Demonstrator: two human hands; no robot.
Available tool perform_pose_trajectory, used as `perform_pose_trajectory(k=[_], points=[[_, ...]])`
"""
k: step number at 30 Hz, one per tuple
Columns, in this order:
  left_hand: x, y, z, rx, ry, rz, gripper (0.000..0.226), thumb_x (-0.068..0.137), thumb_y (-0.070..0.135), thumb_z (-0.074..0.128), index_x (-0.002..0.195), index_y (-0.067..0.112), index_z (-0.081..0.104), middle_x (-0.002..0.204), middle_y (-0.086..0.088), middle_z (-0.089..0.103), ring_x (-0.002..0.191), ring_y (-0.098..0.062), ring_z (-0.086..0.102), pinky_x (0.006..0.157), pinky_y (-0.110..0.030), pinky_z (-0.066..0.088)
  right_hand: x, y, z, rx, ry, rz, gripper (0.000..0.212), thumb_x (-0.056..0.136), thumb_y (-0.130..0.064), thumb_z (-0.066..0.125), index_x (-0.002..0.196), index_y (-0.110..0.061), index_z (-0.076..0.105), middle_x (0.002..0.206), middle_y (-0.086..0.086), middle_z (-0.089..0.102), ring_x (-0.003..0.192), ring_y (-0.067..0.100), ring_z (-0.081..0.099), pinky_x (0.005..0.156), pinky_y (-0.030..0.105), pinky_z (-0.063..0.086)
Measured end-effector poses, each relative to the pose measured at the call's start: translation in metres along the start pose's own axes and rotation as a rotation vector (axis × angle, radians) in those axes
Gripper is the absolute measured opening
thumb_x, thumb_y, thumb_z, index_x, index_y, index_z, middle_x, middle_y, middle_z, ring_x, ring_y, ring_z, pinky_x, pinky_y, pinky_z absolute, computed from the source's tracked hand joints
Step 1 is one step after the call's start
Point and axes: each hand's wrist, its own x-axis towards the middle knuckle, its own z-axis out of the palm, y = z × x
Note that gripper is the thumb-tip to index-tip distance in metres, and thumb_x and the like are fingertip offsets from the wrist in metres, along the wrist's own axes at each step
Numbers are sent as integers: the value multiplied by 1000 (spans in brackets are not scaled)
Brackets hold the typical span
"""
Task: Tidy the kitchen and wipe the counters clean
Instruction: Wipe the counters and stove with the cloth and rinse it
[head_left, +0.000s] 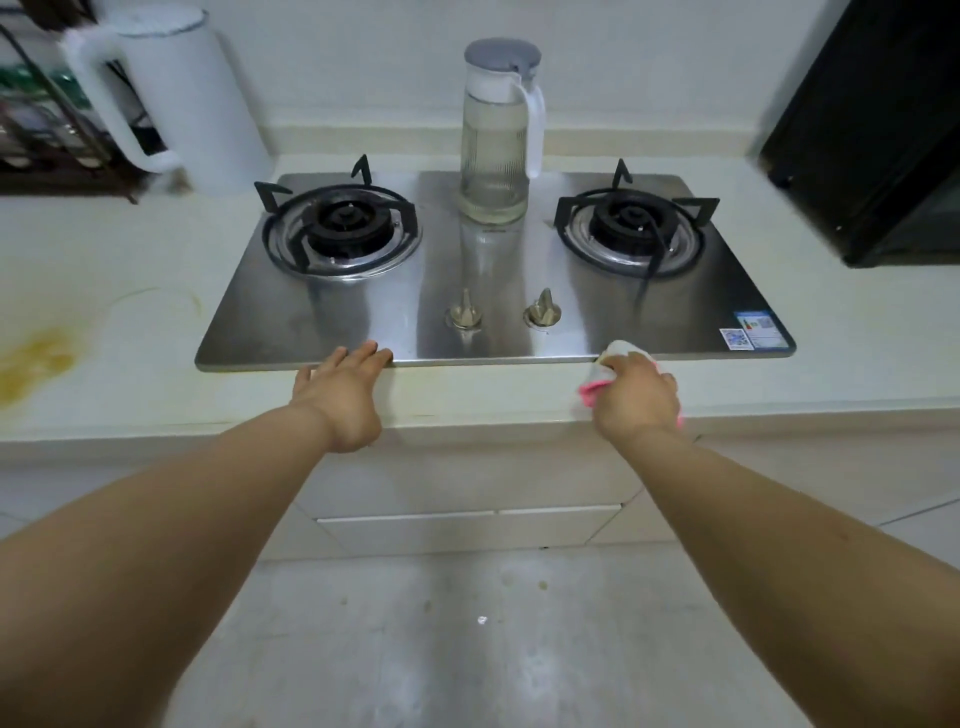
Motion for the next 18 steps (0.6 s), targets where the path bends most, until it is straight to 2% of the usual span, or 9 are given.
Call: perform_pose_trajectory(k=[2,4,8,11,13,16,18], points=[[2,0,2,-6,13,8,91,78,10,55,151,30,5,160,10,-4,148,-21,1,119,-46,11,0,-16,11,-55,-40,40,31,88,-22,46,116,-14,56,125,10,50,113,35,47,93,35,38],[2,-2,5,-11,30,14,90,79,12,55,151,30,5,160,10,-4,148,-22,1,119,-44,11,-13,-47,31,-64,-83,-28,37,90,-25,48,125,-14,51,130,8,45,118,32,44,102,39,35],[2,-8,4,15,31,43,90,78,13,55,151,31,5,160,11,-4,148,-22,2,120,-44,9,-50,-116,59,-7,-155,-330,45,89,-21,51,134,-19,48,140,2,40,119,31,40,99,33,30],[-1,-10,4,39,28,66,90,78,15,54,151,32,4,160,10,-4,147,-23,3,119,-47,6,-55,-131,63,-5,-254,-485,47,90,-26,54,136,-23,49,145,-1,40,125,30,37,104,28,26],[0,-13,0,53,24,95,90,78,13,53,151,33,4,160,11,-3,147,-24,3,119,-48,4,-45,-106,57,24,-188,-430,39,87,-29,54,126,-25,57,136,-4,49,121,29,41,99,27,27],[3,-18,-4,53,15,133,90,77,13,53,151,34,5,160,12,-1,146,-24,5,119,-47,4,-27,-50,38,-22,1,-186,39,81,-36,39,110,-25,62,126,-1,55,117,28,47,91,31,30],[3,-22,-5,62,20,158,90,76,15,53,151,34,6,160,12,1,144,-24,8,119,-46,5,-18,-40,29,10,67,-20,25,79,-28,41,94,-24,59,113,3,58,110,30,49,83,30,30]])
